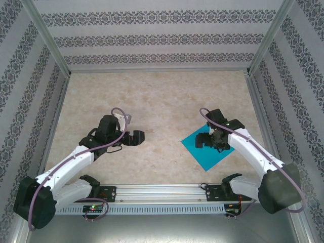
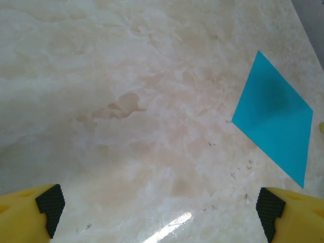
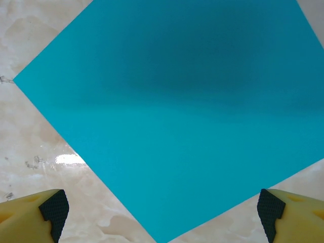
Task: Fold a paper plane with a square sheet of paper (pick it up from the middle)
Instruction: Move the square sheet of paper to the center of the table.
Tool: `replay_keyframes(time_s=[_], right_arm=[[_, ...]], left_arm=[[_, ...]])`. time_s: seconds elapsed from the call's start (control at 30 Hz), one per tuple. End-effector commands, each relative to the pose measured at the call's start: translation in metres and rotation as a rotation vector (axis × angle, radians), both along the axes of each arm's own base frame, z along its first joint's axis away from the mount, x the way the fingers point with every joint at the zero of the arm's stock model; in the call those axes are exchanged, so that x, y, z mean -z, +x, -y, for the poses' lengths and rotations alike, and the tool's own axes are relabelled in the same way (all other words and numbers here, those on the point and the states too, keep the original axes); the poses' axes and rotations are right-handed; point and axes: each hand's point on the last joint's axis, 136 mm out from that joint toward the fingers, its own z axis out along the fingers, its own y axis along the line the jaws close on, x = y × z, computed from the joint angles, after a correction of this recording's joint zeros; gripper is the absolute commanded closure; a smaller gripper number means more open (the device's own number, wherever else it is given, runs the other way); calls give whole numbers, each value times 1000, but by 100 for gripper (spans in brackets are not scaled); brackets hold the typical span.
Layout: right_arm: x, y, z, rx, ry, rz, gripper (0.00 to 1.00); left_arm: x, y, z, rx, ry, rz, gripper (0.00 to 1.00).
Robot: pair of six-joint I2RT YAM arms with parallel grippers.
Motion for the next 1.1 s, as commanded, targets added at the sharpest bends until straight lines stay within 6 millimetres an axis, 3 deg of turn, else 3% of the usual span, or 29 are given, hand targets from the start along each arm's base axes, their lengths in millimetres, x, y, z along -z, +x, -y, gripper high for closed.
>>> replay_keyframes(time_s=[0.0,0.13,0.5,0.83,1.07], right_arm=[[12,10,8,28,-52,16,2],[28,19,10,51,-66,19,2],[65,41,-10,51,-68,-38,2],[69,49,-27,86,-73,-63,3],[70,54,-66,94,-17,-74,4]], left_arm=[[5,1,4,2,13,6,0],[8,0,5,8,21,3,0],[13,-4,3,7,30,-8,0],[16,-9,2,11,30,-19,0],[17,-13,0,4,17,-16,0]])
